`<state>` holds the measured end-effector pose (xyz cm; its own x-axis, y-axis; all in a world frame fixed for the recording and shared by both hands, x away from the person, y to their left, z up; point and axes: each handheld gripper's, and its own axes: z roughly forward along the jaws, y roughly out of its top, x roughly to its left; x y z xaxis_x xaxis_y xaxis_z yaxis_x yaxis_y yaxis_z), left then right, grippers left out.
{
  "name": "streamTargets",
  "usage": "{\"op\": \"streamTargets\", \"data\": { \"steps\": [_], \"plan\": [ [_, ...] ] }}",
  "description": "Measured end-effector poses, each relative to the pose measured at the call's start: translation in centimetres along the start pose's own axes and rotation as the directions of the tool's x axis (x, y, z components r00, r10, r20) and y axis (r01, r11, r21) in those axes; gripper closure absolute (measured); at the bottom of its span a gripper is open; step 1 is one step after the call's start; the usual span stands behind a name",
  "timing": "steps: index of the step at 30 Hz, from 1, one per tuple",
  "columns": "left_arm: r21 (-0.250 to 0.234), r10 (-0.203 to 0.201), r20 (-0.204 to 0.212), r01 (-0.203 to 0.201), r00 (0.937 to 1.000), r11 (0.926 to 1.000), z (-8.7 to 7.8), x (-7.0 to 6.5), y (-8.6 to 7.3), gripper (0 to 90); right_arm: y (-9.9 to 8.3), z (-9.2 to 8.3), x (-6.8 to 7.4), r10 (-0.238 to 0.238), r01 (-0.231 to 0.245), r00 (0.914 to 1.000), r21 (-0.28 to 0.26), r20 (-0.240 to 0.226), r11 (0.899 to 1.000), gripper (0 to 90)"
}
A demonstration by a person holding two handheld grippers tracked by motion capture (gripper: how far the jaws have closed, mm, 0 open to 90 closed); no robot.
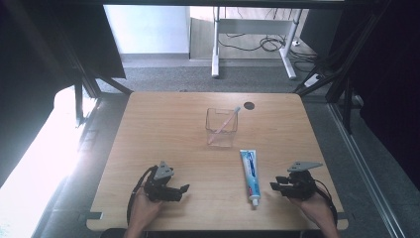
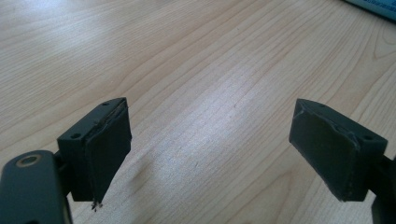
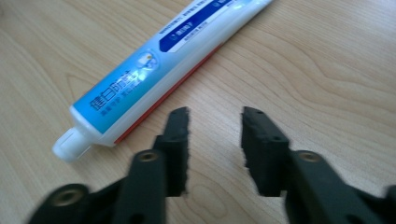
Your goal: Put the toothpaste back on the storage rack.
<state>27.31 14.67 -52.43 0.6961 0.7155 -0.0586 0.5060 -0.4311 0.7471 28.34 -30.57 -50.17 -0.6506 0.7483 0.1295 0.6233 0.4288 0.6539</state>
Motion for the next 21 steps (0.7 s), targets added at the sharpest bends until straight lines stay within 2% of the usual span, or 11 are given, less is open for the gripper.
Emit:
{"op": "streamTargets", "data": {
  "steps": [3, 5, 6, 12, 21],
  "plan": [
    [0.002, 0.002, 0.003, -0.002, 1.0000, 1.0000, 0.0, 0.0, 0.0, 13.3, 0.4, -0.3, 0.3, -0.031, 0.031, 0.9995, -0.008, 0.003, 0.999, 78.9],
    [0.006, 0.006, 0.002, -0.006, 1.0000, 1.0000, 0.0, 0.0, -0.1, 13.3, 0.7, -0.4, 0.5, -0.043, 0.043, 0.9990, -0.023, -0.013, 0.999, 88.1],
    [0.006, 0.008, 0.000, -0.008, 1.0000, 0.9999, 0.0, 0.0, -0.1, 13.3, 0.9, -0.5, 0.6, -0.049, 0.049, 0.9985, -0.026, -0.024, 0.998, 90.0],
    [0.004, 0.015, -0.002, -0.015, 0.9999, 0.9999, 0.0, 0.0, 0.0, 13.4, 2.0, -0.5, 1.4, -0.078, 0.077, 0.9956, -0.019, -0.052, 0.997, 90.0],
    [0.012, 0.033, -0.011, -0.033, 0.9994, 0.9994, 0.1, -0.2, 0.0, 13.5, 3.7, 0.9, 3.3, -0.115, 0.113, 0.9871, -0.019, -0.111, 0.993, 90.0]
  ]
}}
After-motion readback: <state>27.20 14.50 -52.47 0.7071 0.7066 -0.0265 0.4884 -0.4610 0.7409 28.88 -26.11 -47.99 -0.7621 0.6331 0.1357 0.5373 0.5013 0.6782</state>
